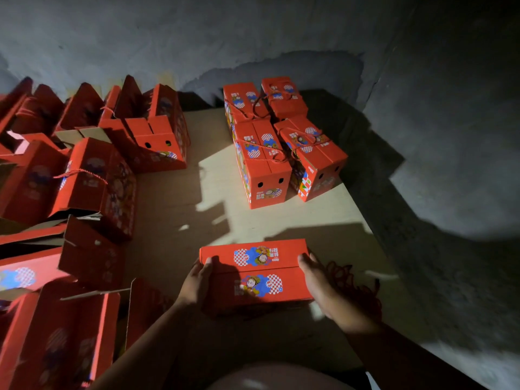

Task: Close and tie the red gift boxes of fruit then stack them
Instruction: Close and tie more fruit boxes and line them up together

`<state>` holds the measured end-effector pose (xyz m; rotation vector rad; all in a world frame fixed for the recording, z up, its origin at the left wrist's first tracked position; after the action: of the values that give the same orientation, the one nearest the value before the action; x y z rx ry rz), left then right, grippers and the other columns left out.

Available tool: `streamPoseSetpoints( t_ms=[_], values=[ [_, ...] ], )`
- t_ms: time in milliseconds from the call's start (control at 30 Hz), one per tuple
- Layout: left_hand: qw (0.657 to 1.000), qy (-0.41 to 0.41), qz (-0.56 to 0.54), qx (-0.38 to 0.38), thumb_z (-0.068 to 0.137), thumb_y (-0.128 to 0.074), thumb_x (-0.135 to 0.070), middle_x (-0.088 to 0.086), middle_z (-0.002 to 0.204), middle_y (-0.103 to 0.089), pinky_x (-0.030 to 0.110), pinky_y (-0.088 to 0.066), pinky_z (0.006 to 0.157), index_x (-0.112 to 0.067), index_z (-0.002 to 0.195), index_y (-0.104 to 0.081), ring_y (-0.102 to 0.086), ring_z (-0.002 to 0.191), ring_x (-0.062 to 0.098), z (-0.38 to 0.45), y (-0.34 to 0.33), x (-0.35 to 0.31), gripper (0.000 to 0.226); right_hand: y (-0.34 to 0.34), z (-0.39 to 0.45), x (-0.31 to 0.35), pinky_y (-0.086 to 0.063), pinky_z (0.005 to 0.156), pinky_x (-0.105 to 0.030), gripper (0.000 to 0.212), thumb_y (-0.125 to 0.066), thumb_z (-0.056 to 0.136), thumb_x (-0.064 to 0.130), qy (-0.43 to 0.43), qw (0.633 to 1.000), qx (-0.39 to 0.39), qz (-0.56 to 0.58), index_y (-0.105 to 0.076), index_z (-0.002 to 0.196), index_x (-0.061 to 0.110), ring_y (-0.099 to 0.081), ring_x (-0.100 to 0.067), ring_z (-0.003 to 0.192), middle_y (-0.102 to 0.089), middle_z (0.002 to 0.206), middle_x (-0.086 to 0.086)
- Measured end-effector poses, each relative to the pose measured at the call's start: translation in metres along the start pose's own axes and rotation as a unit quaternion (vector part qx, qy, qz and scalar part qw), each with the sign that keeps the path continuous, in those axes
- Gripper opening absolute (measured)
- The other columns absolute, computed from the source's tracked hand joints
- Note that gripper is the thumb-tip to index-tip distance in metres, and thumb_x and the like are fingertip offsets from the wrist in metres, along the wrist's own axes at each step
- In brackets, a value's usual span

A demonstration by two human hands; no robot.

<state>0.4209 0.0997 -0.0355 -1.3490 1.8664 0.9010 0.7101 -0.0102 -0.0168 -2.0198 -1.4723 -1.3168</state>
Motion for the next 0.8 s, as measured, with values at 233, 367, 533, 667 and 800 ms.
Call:
streamPoseSetpoints(
  t_ms=[233, 367, 533, 667, 800],
  values=[
    [1.000, -0.011, 0.006, 0.005, 0.098, -0.057, -0.054, -0.003, 0.111, -0.076, 0.050, -0.055, 0.098, -0.036, 0.112, -0.072, -0.072, 0.105, 0.024, 0.002, 0.005, 0.009, 0.027, 0.003, -0.001, -0.007, -0.061, 0.072, -0.036, 0.027, -0.052, 0.105, 0.039, -0.014, 0.998, 0.030, 0.050, -0.053, 0.130, 0.027, -0.071, -0.019, 0.093, -0.069, 0.112, -0.001],
    [1.000, -0.004, 0.009, 0.003, 0.098, -0.054, -0.057, -0.002, 0.116, -0.072, 0.051, -0.053, 0.100, -0.038, 0.107, -0.068, -0.070, 0.105, 0.023, 0.000, 0.005, 0.012, 0.026, 0.003, -0.001, -0.014, -0.058, 0.072, -0.027, 0.031, -0.051, 0.103, 0.047, -0.002, 0.999, 0.023, 0.025, -0.059, 0.125, 0.027, -0.071, -0.013, 0.095, -0.070, 0.116, -0.001],
    [1.000, 0.001, -0.012, 0.001, 0.099, -0.055, -0.053, 0.000, 0.111, -0.074, 0.047, -0.059, 0.088, -0.035, 0.107, -0.068, -0.074, 0.094, 0.018, 0.001, 0.001, 0.011, 0.023, 0.001, 0.006, -0.015, -0.059, 0.069, -0.030, 0.036, -0.047, 0.103, 0.055, -0.003, 1.000, 0.008, -0.005, -0.058, 0.123, 0.028, -0.072, -0.012, 0.087, -0.071, 0.104, 0.005],
    [0.999, 0.013, -0.043, -0.003, 0.099, -0.058, -0.052, 0.002, 0.119, -0.072, 0.058, -0.054, 0.097, -0.037, 0.113, -0.068, -0.071, 0.105, 0.027, 0.001, -0.001, 0.013, 0.023, 0.004, 0.020, -0.015, -0.063, 0.083, -0.049, 0.036, -0.053, 0.100, 0.055, -0.006, 1.000, 0.005, -0.007, -0.057, 0.124, 0.028, -0.073, -0.024, 0.094, -0.071, 0.111, -0.004],
    [0.995, 0.018, -0.101, 0.011, 0.098, -0.061, -0.050, -0.003, 0.116, -0.074, 0.059, -0.060, 0.083, -0.044, 0.123, -0.065, -0.074, 0.101, 0.028, 0.000, -0.022, -0.002, 0.026, 0.023, 0.037, -0.006, -0.061, 0.086, -0.043, 0.048, -0.056, 0.099, 0.057, -0.008, 1.000, -0.006, -0.022, -0.053, 0.137, 0.028, -0.072, -0.024, 0.098, -0.070, 0.118, -0.005]
  ],
)
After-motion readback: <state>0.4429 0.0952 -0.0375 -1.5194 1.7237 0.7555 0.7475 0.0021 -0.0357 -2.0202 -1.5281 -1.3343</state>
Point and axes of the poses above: each hand's wrist, its own z-axis towards the middle knuckle, its own y-axis out of the back of the hand, x = y × z, the point moved 6 cm from there along z, towards the middle knuckle
